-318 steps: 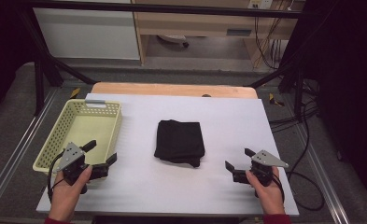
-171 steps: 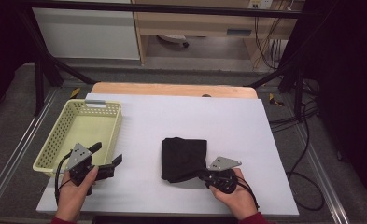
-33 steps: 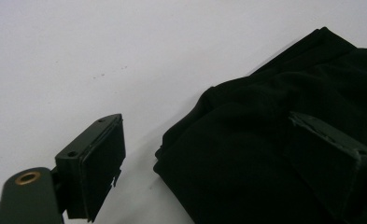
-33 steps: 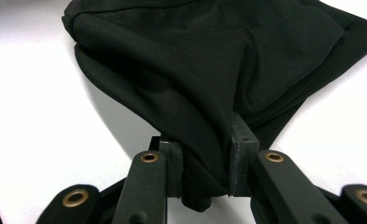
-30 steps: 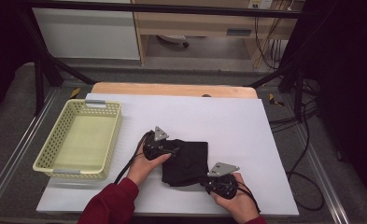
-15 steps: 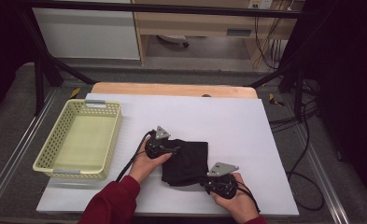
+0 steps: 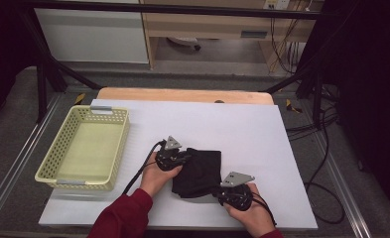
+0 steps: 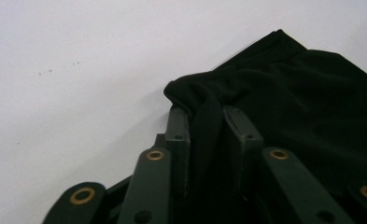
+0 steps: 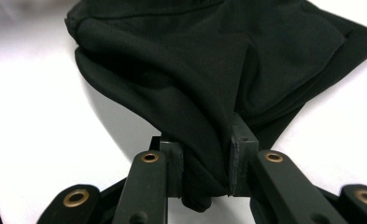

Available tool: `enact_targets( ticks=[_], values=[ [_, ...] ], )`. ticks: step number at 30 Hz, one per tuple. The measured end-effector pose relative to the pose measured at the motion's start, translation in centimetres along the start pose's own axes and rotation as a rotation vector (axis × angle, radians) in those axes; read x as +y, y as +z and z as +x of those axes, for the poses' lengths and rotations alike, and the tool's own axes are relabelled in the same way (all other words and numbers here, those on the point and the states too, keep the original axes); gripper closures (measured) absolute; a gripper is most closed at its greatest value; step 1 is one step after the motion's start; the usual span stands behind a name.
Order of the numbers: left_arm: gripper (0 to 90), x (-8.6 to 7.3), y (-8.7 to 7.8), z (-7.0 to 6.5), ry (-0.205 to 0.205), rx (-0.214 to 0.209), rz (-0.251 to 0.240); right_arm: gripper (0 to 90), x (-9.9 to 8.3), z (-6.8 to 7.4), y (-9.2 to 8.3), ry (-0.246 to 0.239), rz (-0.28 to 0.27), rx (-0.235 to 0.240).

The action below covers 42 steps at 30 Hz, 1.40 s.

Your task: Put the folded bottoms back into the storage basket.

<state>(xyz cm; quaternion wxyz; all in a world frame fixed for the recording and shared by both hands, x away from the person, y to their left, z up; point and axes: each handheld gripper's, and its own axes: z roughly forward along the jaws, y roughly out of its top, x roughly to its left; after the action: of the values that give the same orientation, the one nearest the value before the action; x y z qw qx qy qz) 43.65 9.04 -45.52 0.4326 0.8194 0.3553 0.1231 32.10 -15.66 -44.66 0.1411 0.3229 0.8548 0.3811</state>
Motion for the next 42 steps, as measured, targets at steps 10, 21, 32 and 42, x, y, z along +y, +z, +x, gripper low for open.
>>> enact_targets(
  ticks=[10,21,32,42],
  values=[
    [81.9,1.8,-1.1,-0.2,0.000,-0.030,0.004,73.8,0.5,-0.3,-0.4,0.019,-0.046,0.005],
    [82.7,3.9,-2.1,-0.8,0.048,-0.038,-0.003,74.2,1.4,-0.6,-1.2,0.029,-0.097,0.006],
    [83.0,6.3,-3.1,-1.4,0.106,-0.028,0.003,74.2,2.7,-0.8,-1.6,0.023,-0.116,0.011],
    [83.0,8.6,-4.1,-1.2,0.149,-0.011,0.006,74.2,5.0,-1.1,-1.7,0.016,-0.137,0.034]
  ],
)
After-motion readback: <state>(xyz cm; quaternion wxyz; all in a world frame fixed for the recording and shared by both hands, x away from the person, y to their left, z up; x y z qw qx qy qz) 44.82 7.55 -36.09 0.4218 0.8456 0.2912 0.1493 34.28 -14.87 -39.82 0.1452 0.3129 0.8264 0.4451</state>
